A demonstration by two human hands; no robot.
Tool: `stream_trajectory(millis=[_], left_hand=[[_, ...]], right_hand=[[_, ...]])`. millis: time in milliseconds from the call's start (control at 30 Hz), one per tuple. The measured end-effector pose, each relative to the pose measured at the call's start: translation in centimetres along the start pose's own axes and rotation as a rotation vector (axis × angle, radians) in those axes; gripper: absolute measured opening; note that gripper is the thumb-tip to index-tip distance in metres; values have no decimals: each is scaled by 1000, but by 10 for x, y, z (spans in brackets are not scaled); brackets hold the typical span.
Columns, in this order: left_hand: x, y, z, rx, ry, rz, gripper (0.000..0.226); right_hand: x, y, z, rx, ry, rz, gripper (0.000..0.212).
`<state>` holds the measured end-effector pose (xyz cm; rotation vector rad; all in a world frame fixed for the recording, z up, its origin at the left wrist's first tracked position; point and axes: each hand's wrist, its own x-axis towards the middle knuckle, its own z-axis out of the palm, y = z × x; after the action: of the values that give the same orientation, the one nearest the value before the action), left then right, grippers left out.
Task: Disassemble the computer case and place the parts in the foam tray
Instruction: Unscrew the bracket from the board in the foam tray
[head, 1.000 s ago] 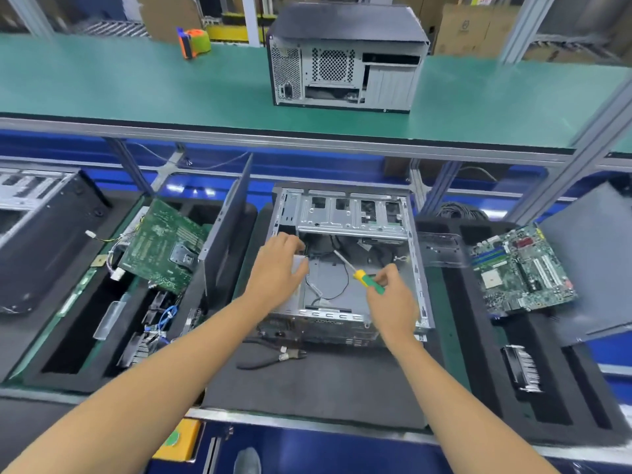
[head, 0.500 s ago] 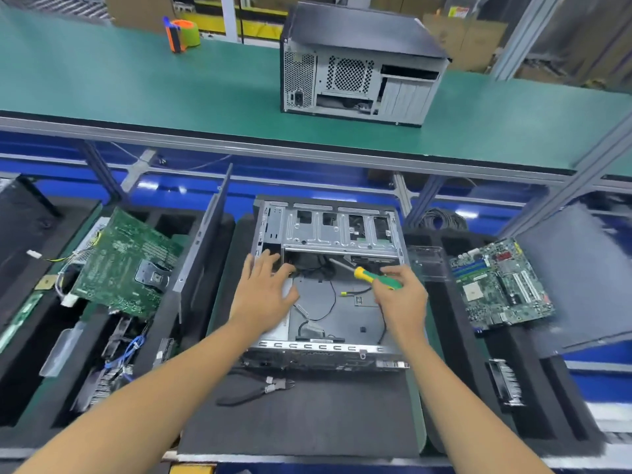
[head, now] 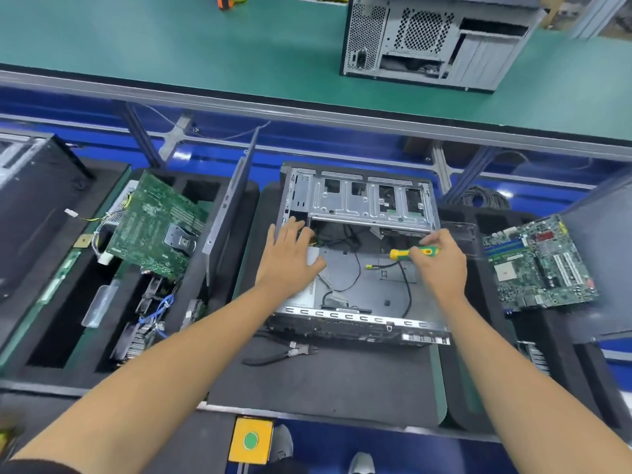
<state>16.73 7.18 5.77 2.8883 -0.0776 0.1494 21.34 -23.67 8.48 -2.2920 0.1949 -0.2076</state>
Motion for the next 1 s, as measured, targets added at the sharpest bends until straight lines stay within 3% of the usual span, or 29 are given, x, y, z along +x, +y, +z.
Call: stream_trajectory(millis=[167, 333, 500, 567, 667, 833, 1000], left_hand=[[-1, -5, -8, -122, 61, 49, 42], [-21, -6, -27, -402, 255, 147, 21], [-68, 2, -35, -177, 254, 603, 19], [-96, 2, -22, -104, 258, 794, 9], [-140, -14, 9, 32, 41, 1024, 7], [-161, -54, 46, 242, -361, 579, 59], [-165, -49, 60, 262, -198, 587, 50]], right_hand=[[0, -7, 5, -105, -43, 54, 24], [0, -6, 4, -103, -6, 65, 26], [-1, -6, 4, -128, -16, 46, 25], [-1, -6, 4, -131, -17, 45, 24], [-1, -7, 4, -143, -18, 40, 24], [-2, -6, 3, -145, -17, 34, 24], [-2, -5, 4, -127, -17, 11, 26]])
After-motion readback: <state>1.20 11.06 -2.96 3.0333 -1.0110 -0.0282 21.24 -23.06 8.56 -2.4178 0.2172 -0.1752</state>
